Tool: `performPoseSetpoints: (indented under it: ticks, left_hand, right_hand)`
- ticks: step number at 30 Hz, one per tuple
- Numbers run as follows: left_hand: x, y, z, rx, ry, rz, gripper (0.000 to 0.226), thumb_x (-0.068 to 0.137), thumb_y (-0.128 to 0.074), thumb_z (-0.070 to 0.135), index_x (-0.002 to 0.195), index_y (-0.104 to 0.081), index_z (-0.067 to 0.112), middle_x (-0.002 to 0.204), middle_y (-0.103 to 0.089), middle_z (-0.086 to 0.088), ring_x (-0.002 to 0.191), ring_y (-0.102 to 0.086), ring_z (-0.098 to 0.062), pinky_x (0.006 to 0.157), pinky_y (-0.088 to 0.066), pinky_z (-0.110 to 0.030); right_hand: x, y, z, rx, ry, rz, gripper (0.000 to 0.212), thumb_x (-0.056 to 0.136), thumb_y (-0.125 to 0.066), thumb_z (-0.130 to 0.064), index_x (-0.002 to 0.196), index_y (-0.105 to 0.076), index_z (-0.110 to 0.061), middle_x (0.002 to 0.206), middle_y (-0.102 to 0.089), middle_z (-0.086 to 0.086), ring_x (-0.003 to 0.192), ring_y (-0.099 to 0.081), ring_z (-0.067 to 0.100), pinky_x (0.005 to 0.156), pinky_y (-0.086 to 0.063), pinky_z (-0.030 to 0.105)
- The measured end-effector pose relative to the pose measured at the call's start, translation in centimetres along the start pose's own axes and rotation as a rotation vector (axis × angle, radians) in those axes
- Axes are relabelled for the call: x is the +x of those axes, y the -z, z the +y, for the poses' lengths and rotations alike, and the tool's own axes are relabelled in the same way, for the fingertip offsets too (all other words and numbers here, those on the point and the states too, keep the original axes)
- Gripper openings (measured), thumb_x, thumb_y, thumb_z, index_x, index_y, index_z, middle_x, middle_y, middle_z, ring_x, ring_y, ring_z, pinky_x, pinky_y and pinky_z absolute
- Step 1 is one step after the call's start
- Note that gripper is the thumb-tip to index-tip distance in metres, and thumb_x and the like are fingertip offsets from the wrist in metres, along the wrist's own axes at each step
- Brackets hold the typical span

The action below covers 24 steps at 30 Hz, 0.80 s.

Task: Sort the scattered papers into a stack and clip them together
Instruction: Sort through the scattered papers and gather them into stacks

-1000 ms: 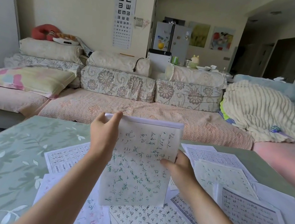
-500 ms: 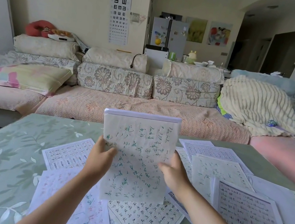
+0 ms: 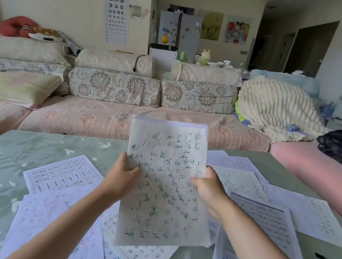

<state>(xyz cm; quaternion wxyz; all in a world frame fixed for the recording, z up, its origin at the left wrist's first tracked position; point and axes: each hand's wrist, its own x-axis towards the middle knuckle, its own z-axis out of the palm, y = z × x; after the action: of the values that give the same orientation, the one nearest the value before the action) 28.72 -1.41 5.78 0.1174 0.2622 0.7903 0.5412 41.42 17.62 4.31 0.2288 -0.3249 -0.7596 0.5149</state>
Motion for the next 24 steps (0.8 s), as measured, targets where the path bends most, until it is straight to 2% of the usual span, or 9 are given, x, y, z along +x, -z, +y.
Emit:
performPoseSetpoints:
  ticks: [4, 8, 12, 13, 15, 17, 19, 21, 24]
  left_hand:
    - [-0.1, -7.1, 2.0, -0.07, 0.143, -0.101, 0.031, 0.086, -0.053, 0.01, 0.116, -0.045, 0.013, 0.096, -0.059, -0.005, 0.075, -0.059, -0.017, 0.055, -0.048, -0.026]
    - [-0.2, -14.5, 3.6, -0.01, 0.159, -0.223, 0.03, 0.087, -0.053, 0.013, 0.115, -0.044, 0.018, 0.099, -0.059, -0.002, 0.089, -0.063, -0.021, 0.068, -0.056, -0.034]
    - [-0.6, -20.4, 4.2, 0.106, 0.171, -0.299, 0.014, 0.084, -0.048, 0.008, 0.092, -0.053, 0.018, 0.091, -0.06, -0.001, 0.09, -0.061, -0.023, 0.085, -0.057, -0.04]
    - [-0.7, -21.7, 4.1, 0.135, 0.172, -0.324, 0.016, 0.083, -0.048, 0.008, 0.093, -0.056, 0.016, 0.092, -0.061, -0.003, 0.091, -0.061, -0.023, 0.087, -0.057, -0.041]
    - [-0.7, -23.7, 3.7, 0.2, 0.174, -0.363, 0.034, 0.08, -0.049, 0.011, 0.113, -0.057, 0.013, 0.103, -0.063, -0.006, 0.097, -0.062, -0.025, 0.088, -0.056, -0.042]
    - [-0.5, -25.3, 3.2, 0.266, 0.151, -0.387, 0.044, 0.079, -0.048, 0.011, 0.122, -0.056, 0.016, 0.109, -0.064, -0.006, 0.098, -0.063, -0.026, 0.086, -0.057, -0.041]
    - [-0.7, -26.5, 2.8, 0.335, 0.131, -0.399, 0.047, 0.079, -0.047, 0.011, 0.125, -0.057, 0.017, 0.11, -0.063, -0.006, 0.096, -0.064, -0.025, 0.084, -0.058, -0.04]
    - [-1.3, -27.4, 2.6, 0.481, 0.092, -0.397, 0.048, 0.082, -0.046, 0.011, 0.129, -0.053, 0.014, 0.12, -0.056, -0.008, 0.106, -0.058, -0.026, 0.091, -0.054, -0.04]
    - [-2.3, -28.2, 1.8, 0.661, 0.014, -0.369, 0.05, 0.085, -0.042, 0.007, 0.135, -0.043, 0.009, 0.134, -0.042, -0.014, 0.124, -0.037, -0.03, 0.105, -0.039, -0.042]
  right_hand:
    - [0.1, 6.1, 3.7, 0.021, -0.19, 0.087, 0.026, 0.086, -0.057, -0.003, 0.112, -0.055, -0.01, 0.1, -0.063, 0.009, 0.09, -0.059, 0.024, 0.079, -0.05, 0.035]
    - [-0.2, 12.2, 7.6, 0.017, -0.302, 0.195, 0.038, 0.082, -0.053, -0.005, 0.119, -0.051, -0.009, 0.109, -0.062, 0.011, 0.101, -0.061, 0.031, 0.093, -0.053, 0.047]
    - [-0.8, 16.0, 11.1, -0.059, -0.385, 0.261, 0.043, 0.085, -0.048, -0.008, 0.128, -0.043, -0.01, 0.116, -0.059, 0.013, 0.099, -0.059, 0.03, 0.071, -0.05, 0.033]
    - [-0.8, 16.7, 11.9, -0.086, -0.394, 0.279, 0.044, 0.084, -0.046, -0.008, 0.129, -0.044, -0.008, 0.115, -0.06, 0.013, 0.096, -0.06, 0.029, 0.067, -0.048, 0.03]
    - [-0.8, 17.9, 13.3, -0.145, -0.397, 0.316, 0.047, 0.081, -0.042, -0.008, 0.128, -0.048, -0.004, 0.111, -0.063, 0.013, 0.086, -0.061, 0.025, 0.059, -0.046, 0.027]
    - [-1.2, 18.7, 14.3, -0.213, -0.408, 0.33, 0.041, 0.085, -0.042, -0.005, 0.126, -0.046, -0.001, 0.106, -0.062, 0.013, 0.078, -0.058, 0.021, 0.054, -0.042, 0.025]
    - [-1.8, 19.3, 15.2, -0.306, -0.428, 0.306, 0.034, 0.09, -0.042, -0.004, 0.124, -0.041, -0.003, 0.107, -0.057, 0.012, 0.077, -0.054, 0.019, 0.053, -0.039, 0.026]
    - [-2.4, 19.5, 15.8, -0.453, -0.441, 0.292, 0.032, 0.09, -0.046, -0.006, 0.122, -0.043, -0.003, 0.112, -0.056, 0.013, 0.084, -0.056, 0.022, 0.053, -0.037, 0.026]
    - [-2.7, 19.4, 16.2, -0.686, -0.454, 0.291, 0.02, 0.083, -0.05, -0.012, 0.101, -0.055, -0.006, 0.113, -0.054, 0.014, 0.101, -0.058, 0.03, 0.068, -0.051, 0.031]
